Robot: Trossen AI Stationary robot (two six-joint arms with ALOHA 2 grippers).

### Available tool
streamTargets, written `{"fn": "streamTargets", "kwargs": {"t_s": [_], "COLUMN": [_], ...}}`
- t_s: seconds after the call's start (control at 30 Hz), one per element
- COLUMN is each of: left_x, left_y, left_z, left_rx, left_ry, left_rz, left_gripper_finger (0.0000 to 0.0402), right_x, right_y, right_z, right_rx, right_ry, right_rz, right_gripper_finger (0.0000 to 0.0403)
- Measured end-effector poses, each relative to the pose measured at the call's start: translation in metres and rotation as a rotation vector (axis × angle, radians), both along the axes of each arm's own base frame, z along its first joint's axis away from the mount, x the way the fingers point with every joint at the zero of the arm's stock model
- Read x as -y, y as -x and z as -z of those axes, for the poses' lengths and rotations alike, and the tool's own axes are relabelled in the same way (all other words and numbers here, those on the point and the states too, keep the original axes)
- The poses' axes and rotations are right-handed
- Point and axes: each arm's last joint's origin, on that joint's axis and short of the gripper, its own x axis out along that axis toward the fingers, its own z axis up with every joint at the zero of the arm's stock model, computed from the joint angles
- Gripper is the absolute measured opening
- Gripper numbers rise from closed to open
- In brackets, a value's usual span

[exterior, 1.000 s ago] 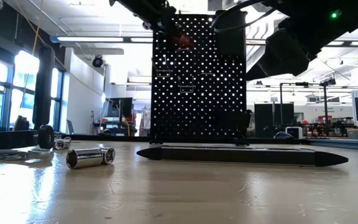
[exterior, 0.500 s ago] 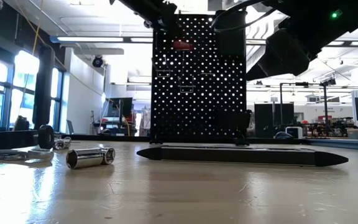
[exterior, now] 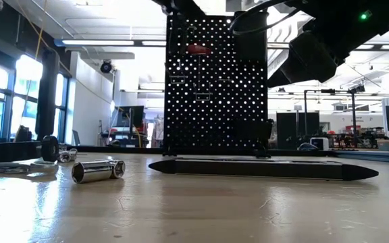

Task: Hang tools onto peg board
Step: Put the pick tool into the top black bin on the peg board

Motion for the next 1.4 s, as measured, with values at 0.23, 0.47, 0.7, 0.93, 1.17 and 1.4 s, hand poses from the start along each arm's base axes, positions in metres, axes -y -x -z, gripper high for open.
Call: {"fn": "streamTargets", "kwargs": {"t_s": [0.23, 0.47, 0.7, 0.93, 1.17, 1.4], "left_x": [0.031, 0.064, 0.1, 0.148, 0.198, 0.251], "left_y": [0.02, 0.057, 0.091, 0.11, 0.124, 0.14], "left_z": [-0.019, -0.019, 0.007, 0.062, 0.113, 0.158], "left_rx": [-0.011, -0.191, -0.495, -0.715, -0.767, -0.697], "left_ry": [-0.031, 0.071, 0.408, 0.574, 0.7, 0.743], "left_rz": [0.089, 0.175, 0.258, 0.258, 0.269, 0.315], "left_gripper_finger": [0.0139, 0.0139, 0.0138, 0.0138, 0.0138, 0.0138], "right_x": [0.0, 0.0, 0.0, -0.005, -0.017, -0.022], "right_y": [0.0, 0.0, -0.002, -0.017, -0.03, -0.033], "right_z": [0.0, 0.0, -0.001, -0.005, -0.012, -0.013], "right_rx": [-0.013, -0.027, -0.061, -0.069, -0.065, -0.064], "right_ry": [0.013, 0.026, 0.057, 0.017, -0.09, -0.185], "right_rz": [-0.01, -0.02, -0.047, -0.154, -0.377, -0.488], "right_gripper_finger": [0.0158, 0.0158, 0.0158, 0.0158, 0.0158, 0.0158]}}
